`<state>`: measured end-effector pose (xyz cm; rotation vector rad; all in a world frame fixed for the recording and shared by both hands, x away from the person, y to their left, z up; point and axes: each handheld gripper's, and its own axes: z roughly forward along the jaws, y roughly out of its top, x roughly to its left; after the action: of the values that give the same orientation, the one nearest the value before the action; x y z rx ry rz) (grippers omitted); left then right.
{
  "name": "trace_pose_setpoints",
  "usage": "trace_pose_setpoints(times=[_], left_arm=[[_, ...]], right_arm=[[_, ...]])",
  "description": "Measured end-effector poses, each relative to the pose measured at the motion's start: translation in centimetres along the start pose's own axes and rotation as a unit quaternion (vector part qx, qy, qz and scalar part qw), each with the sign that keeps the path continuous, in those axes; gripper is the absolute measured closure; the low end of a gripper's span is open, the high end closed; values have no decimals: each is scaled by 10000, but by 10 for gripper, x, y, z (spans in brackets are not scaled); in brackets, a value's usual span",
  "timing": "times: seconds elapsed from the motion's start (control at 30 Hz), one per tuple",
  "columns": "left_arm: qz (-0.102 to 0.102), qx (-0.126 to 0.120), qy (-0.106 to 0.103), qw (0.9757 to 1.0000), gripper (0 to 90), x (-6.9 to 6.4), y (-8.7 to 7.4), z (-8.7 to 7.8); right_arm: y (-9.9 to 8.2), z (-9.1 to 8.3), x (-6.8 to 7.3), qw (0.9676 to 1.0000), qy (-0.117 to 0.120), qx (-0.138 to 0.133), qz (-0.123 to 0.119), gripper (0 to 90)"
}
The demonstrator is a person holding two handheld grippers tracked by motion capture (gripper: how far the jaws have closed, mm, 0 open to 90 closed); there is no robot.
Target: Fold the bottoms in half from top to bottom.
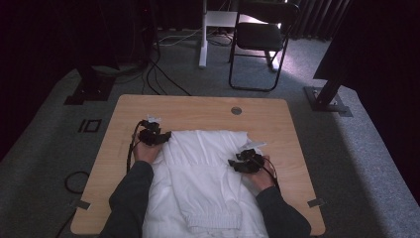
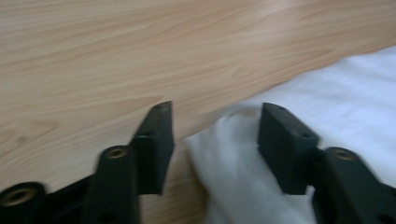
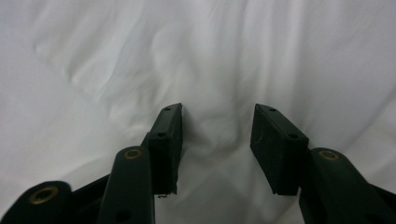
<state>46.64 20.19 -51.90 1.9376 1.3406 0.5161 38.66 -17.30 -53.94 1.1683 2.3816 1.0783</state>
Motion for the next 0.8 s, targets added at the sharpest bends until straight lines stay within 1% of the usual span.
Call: trace_pose_setpoints(times=[0.03, 0.07, 0.13, 0.2, 0.23, 0.27, 0.3, 0.33, 0.37, 0.43, 0.5, 0.53, 0.57, 0.6, 0.63, 0.67, 0.7, 0.73, 0.77, 0.8], left_arm=[[-21, -27, -89, 10000, 427, -1, 0, 1], [-38, -27, -146, 9999, 402, -1, 0, 2], [-106, 51, -252, 9996, 364, -1, -1, 7], [-151, 214, -277, 9993, 332, 0, -4, 13], [-182, 289, -320, 9989, 316, 1, -5, 16], [-200, 345, -306, 9987, 301, 1, -7, 19], [-200, 345, -306, 9987, 299, 1, -7, 19], [-188, 418, -291, 9985, 299, 1, -8, 22], [-170, 425, -293, 9985, 289, 0, -9, 23], [-139, 449, -314, 9984, 289, -1, -10, 25], [-94, 465, -351, 9983, 294, -1, -9, 25], [-73, 473, -347, 9983, 296, -1, -9, 25], [-69, 488, -357, 9981, 307, -2, -9, 25], [-66, 531, -356, 9979, 322, -2, -8, 25], [-44, 560, -358, 9978, 346, -4, -7, 25], [-16, 609, -427, 9972, 407, -5, -6, 25], [2, 650, -493, 9967, 485, -7, -5, 25], [63, 710, -565, 9959, 564, -9, -3, 24], [140, 683, -571, 9959, 648, -11, -3, 23], [227, 648, -509, 9963, 738, -13, -1, 22]], right_arm=[[5, -4, -4, 9999, -84, -139, 37, 488], [12, -9, -11, 9992, -212, -308, 126, 455], [24, -14, -23, 9975, -426, -501, 271, 385], [38, -14, -39, 9959, -600, -499, 449, 326], [43, -11, -47, 9956, -625, -456, 520, 299], [48, -7, -55, 9953, -655, -400, 589, 287], [48, -7, -55, 9953, -655, -400, 589, 287], [51, -2, -62, 9949, -695, -338, 643, 281], [54, 12, -75, 9945, -627, -179, 823, 273], [53, 25, -82, 9943, -487, -26, 945, 265], [50, 36, -85, 9943, -435, 96, 969, 264], [49, 40, -87, 9936, -423, 179, 1029, 257], [47, 44, -89, 9922, -415, 253, 1151, 255], [45, 47, -91, 9910, -369, 297, 1252, 265], [44, 47, -92, 9914, -354, 235, 1236, 319], [45, 47, -90, 9922, -267, 260, 1192, 414], [47, 46, -88, 9930, -167, 324, 1124, 500], [48, 46, -85, 9935, -137, 395, 1060, 594], [49, 47, -84, 9932, -42, 480, 1062, 676], [50, 47, -84, 9929, -24, 505, 1080, 753]])
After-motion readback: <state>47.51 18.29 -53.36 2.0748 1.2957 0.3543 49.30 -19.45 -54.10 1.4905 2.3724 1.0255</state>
